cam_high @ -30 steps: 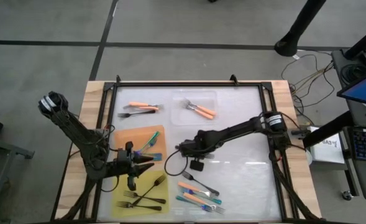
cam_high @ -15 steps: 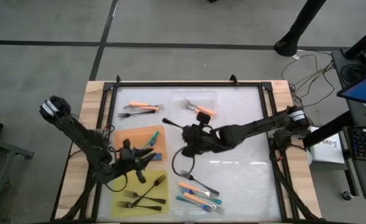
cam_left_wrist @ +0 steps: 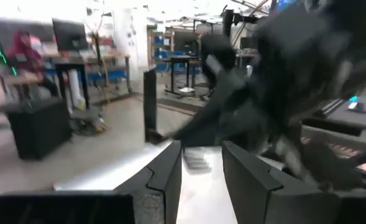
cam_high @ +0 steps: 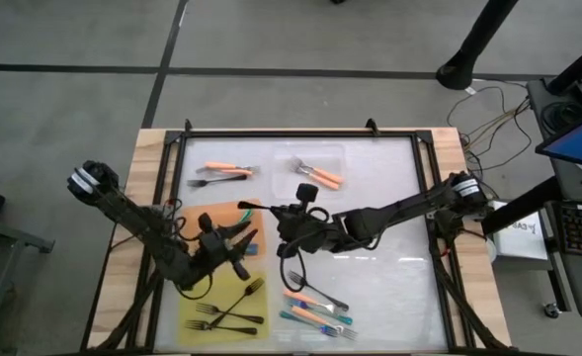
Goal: Sort silverware by color (type)
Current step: Put the black fork into the yellow bin
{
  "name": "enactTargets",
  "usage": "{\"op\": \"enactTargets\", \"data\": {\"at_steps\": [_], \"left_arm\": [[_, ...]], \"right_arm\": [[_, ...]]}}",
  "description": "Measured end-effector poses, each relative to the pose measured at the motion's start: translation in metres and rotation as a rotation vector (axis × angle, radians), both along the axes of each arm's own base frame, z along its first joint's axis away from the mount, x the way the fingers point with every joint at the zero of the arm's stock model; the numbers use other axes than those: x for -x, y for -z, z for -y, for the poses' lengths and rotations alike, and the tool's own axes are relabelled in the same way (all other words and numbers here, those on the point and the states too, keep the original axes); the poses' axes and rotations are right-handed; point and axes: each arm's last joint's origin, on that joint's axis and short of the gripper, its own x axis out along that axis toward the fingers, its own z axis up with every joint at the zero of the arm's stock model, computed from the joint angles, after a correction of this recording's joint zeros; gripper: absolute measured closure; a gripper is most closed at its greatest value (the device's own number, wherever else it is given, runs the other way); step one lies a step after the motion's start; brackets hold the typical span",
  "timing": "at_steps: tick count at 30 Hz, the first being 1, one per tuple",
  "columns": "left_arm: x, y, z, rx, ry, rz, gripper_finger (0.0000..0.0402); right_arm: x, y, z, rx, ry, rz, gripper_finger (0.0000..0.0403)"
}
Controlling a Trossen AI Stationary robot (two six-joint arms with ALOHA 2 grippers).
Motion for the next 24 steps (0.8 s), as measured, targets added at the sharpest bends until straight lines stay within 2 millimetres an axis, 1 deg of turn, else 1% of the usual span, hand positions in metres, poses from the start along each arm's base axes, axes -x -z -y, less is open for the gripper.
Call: {"op": "enactTargets", "data": {"at_steps": [3, 6, 8, 10, 12, 17, 21, 24], "left_arm": [[-0.005, -0.019, 0.001, -0.065, -0.035, -0.047, 0.0303], [-0.005, -0.032, 0.001, -0.086, -0.166, -0.125, 0.0303], [-0.005, -0.034, 0.0, -0.088, -0.196, -0.146, 0.0303], [-0.005, -0.033, 0.001, -0.098, -0.165, -0.136, 0.0303], [-0.006, -0.032, 0.0, -0.095, -0.15, -0.122, 0.0303], [-0.012, -0.031, -0.011, -0.094, -0.188, -0.122, 0.0303], [-0.017, -0.035, -0.02, -0.111, -0.221, -0.139, 0.0303], [-0.021, -0.041, -0.025, -0.128, -0.223, -0.141, 0.0303]], "right_arm": [[-0.003, 0.0, -0.001, 0.078, -0.028, -0.018, 0.0394], [-0.004, -0.006, 0.0, 0.15, 0.005, 0.004, 0.0394], [-0.004, -0.011, 0.001, 0.203, 0.048, 0.017, 0.0394], [-0.005, -0.015, 0.002, 0.239, 0.073, 0.032, 0.0394], [-0.006, -0.019, 0.003, 0.256, 0.066, 0.051, 0.0394], [-0.007, -0.023, 0.0, 0.247, -0.018, 0.088, 0.0394], [-0.008, -0.023, 0.0, 0.247, -0.024, 0.093, 0.0394], [-0.008, -0.023, 0.0, 0.249, -0.024, 0.091, 0.0394]]}}
